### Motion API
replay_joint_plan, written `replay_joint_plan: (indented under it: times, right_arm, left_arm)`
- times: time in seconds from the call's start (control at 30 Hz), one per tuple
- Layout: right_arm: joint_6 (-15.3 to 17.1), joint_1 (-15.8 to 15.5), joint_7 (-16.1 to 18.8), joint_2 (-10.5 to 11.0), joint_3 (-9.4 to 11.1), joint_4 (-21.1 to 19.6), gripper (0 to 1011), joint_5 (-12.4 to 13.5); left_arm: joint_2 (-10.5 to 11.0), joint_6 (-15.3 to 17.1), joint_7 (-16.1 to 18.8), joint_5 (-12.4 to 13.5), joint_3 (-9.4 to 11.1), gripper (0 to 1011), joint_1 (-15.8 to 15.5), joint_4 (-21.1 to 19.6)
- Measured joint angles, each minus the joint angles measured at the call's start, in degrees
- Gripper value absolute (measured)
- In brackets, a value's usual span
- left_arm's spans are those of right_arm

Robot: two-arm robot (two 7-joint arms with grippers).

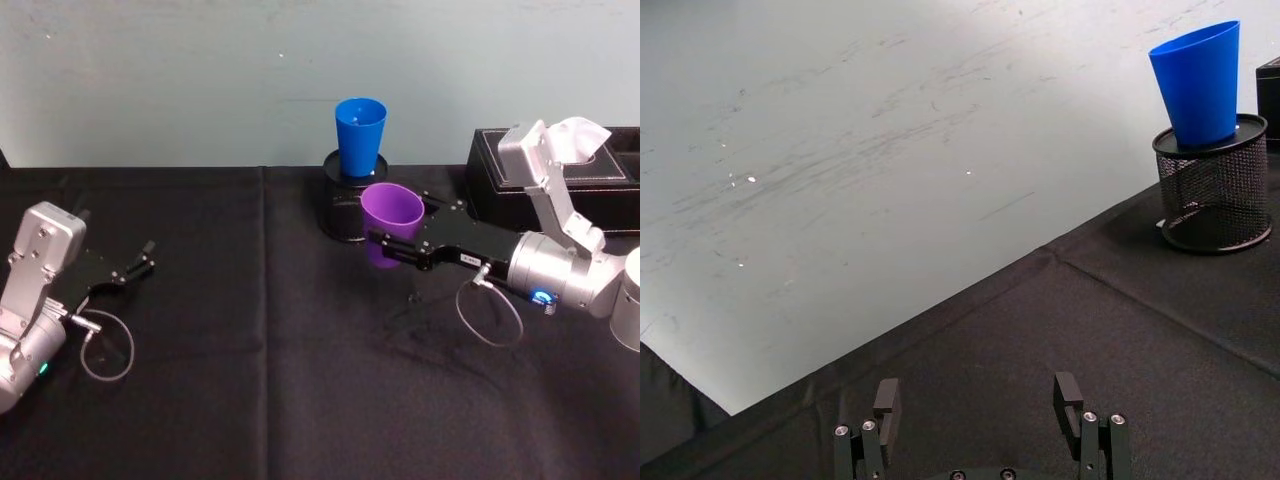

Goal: Pick up one cup with a gripper and tap it against the other cup.

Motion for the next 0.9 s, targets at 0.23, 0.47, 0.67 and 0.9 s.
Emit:
replay_joint_plan:
  times: [0.23, 0.47, 0.67, 0.9]
  right_arm:
    - [0.96, -0.62, 0.15, 0.51, 0.04, -2.30, 723, 0.97]
    - [0.99, -0.92, -0.81, 0.88, -0.17, -3.24, 723, 0.56]
    - [0.99, -0.88, -0.76, 0.85, -0.17, -3.17, 723, 0.60]
    - [0.99, -0.85, -0.70, 0.82, -0.15, -3.12, 723, 0.67]
  left_arm:
    - [0.00, 0.00, 0.00, 0.00, 0.00, 1000, 0.00, 0.00]
    - [0.00, 0.00, 0.00, 0.00, 0.00, 1000, 0.00, 0.00]
    - [0.00, 0.00, 0.00, 0.00, 0.00, 1000, 0.00, 0.00]
    - [0.00, 0.00, 0.00, 0.00, 0.00, 1000, 0.00, 0.00]
